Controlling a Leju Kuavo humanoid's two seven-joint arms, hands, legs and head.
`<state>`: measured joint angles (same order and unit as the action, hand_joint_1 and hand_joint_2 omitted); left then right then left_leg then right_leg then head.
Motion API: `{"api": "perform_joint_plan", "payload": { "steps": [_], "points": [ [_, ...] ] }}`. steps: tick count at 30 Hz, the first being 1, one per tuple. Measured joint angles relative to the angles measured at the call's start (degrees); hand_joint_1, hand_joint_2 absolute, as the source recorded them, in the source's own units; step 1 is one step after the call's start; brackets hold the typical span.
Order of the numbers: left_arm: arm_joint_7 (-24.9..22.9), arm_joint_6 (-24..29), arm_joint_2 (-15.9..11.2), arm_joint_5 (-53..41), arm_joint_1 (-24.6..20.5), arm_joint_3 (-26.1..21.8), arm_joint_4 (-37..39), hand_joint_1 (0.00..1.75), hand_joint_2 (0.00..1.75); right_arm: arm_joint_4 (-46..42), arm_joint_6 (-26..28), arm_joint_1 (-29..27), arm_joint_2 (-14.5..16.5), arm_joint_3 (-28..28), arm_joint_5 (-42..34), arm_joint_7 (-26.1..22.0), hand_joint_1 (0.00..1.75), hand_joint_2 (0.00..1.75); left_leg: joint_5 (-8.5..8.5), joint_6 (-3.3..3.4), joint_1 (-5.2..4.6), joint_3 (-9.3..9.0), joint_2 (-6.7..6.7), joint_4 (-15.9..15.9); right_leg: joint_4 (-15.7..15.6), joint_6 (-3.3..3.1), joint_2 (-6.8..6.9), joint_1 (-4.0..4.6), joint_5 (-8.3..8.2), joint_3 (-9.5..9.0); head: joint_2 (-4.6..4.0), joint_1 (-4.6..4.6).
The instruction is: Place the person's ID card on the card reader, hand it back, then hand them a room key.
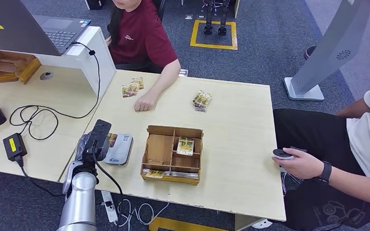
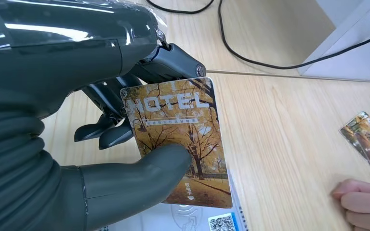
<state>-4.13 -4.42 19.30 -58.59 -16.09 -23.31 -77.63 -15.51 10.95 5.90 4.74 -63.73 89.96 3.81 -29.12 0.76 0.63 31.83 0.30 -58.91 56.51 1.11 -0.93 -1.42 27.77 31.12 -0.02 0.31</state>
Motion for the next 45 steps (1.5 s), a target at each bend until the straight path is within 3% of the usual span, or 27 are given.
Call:
{"api": "perform_joint_plan", "payload": {
  "steps": [27, 38, 45],
  "points": [
    [1.26, -1.09, 0.41, -2.68, -0.06, -1.95, 3.9, 1.75, 1.75, 0.04, -0.04, 0.01, -0.1, 0.17, 0.0, -0.27, 0.0, 0.0, 0.0, 0.0, 0.0, -0.01, 0.0, 0.0, 0.0, 0.0, 0.0, 0.0, 0.0, -0.01, 0.0, 0.0],
    [-0.73, 4.73, -0.54, -13.38, -1.48, -1.04, 6.27, 1.75, 1.75, 0.09, 0.07, 0.03, -0.09, 0.15, 0.0, -0.55, 0.0, 0.0, 0.0, 0.0, 0.0, -0.05, -0.01, 0.0, 0.0, 0.0, 0.0, 0.0, -0.01, -0.02, 0.0, 0.0],
    [-1.35, 5.29, -0.72, -15.01, -1.58, -0.26, 6.42, 1.75, 1.75, 0.1, 0.18, 0.03, -0.09, 0.15, 0.0, -0.82, 0.0, 0.0, 0.0, 0.0, 0.0, -0.05, -0.01, 0.0, 0.0, 0.0, 0.0, 0.0, -0.01, -0.03, 0.0, 0.0]
  ]
}}
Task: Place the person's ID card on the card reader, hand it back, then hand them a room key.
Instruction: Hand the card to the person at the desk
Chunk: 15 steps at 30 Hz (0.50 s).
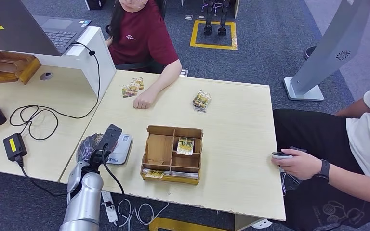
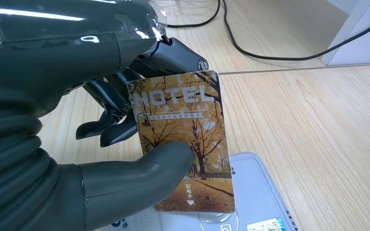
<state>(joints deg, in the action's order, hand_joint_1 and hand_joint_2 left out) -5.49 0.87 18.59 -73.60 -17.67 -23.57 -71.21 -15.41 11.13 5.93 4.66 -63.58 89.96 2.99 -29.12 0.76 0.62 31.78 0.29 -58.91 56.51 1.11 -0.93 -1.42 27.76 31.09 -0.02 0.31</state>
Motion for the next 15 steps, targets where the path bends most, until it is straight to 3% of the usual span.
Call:
{"api": "perform_joint_plan", "payload": {
  "steps": [15],
  "points": [
    [2.0, -1.27, -0.02, 2.69, -0.52, 0.01, 0.74, 1.75, 1.75, 0.02, 0.06, 0.0, 0.0, 0.0, 0.0, 0.13, 0.0, 0.0, 0.01, 0.01, 0.0, 0.0, 0.01, 0.0, 0.0, 0.0, 0.01, 0.0, 0.0, 0.0, 0.0, 0.0]
  ]
}}
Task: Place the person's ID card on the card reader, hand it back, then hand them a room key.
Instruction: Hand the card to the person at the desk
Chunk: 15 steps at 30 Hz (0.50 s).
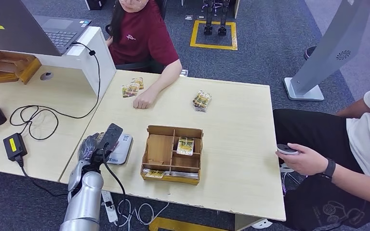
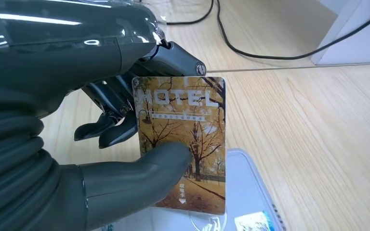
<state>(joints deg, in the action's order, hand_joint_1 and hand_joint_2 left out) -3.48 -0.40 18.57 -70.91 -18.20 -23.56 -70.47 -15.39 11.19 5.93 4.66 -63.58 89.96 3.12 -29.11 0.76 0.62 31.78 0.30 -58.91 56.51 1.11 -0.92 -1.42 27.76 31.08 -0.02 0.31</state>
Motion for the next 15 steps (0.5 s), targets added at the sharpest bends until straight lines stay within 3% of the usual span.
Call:
{"api": "perform_joint_plan", "payload": {
  "steps": [6, 15],
  "points": [
    [3.6, -2.3, 0.48, 8.94, 0.01, 0.03, 0.01, 1.75, 1.75, 0.0, 0.0, -0.02, 0.0, 0.0, 0.0, 0.29, 0.0, 0.0, 0.0, 0.0, 0.0, 0.01, -0.01, -0.01, 0.0, 0.01, -0.01, 0.0, -0.01, 0.01, 0.0, 0.0],
    [-1.77, 1.67, -0.19, -3.49, 0.84, 4.09, -0.96, 1.75, 1.75, 0.0, 0.08, -0.01, 0.0, -0.02, 0.0, 0.31, 0.0, 0.0, 0.0, 0.0, 0.0, 0.03, 0.01, -0.01, 0.0, 0.01, 0.0, 0.0, -0.01, 0.01, 0.0, 0.0]
  ]
}}
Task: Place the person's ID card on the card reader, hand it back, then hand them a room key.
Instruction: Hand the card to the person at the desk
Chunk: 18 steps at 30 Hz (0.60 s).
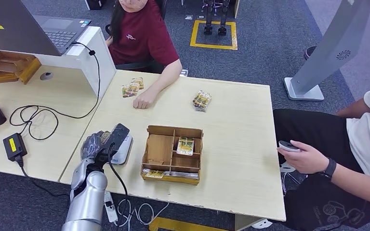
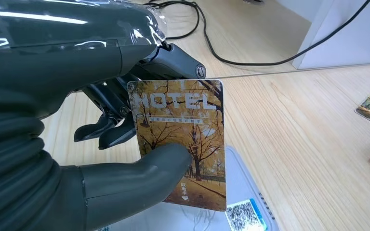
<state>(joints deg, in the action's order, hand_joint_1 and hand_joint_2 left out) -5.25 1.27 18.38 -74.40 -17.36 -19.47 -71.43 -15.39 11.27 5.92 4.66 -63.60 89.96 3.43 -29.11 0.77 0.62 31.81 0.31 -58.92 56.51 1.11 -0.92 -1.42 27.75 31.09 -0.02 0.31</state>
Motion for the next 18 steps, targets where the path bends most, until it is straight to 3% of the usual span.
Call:
{"api": "perform_joint_plan", "payload": {
  "steps": [3, 9, 18],
  "points": [
    [1.95, 0.3, -0.04, 2.13, 0.23, 0.48, -0.01, 1.75, 1.75, 0.0, 0.03, -0.01, 0.0, 0.0, 0.0, 0.0, 0.0, 0.0, 0.0, 0.0, 0.0, 0.0, 0.0, 0.0, 0.0, 0.0, 0.0, 0.0, 0.0, 0.0, 0.0, 0.0],
    [11.33, 0.21, 0.73, 19.15, 0.33, 0.5, -2.56, 1.75, 1.75, 0.0, 0.15, -0.04, 0.0, 0.0, 0.0, 0.0, 0.0, 0.0, 0.0, 0.0, 0.0, 0.0, 0.0, 0.0, 0.0, 0.0, -0.01, 0.0, 0.0, 0.0, 0.0, 0.0],
    [15.28, 3.43, 1.06, 28.18, 0.36, 0.4, -9.81, 1.75, 1.75, 0.0, 0.18, -0.09, 0.0, 0.0, 0.0, -0.45, 0.0, 0.0, 0.0, 0.0, 0.01, 0.0, 0.0, 0.0, 0.0, 0.0, 0.0, 0.0, 0.0, 0.0, 0.0, 0.0]
  ]
}}
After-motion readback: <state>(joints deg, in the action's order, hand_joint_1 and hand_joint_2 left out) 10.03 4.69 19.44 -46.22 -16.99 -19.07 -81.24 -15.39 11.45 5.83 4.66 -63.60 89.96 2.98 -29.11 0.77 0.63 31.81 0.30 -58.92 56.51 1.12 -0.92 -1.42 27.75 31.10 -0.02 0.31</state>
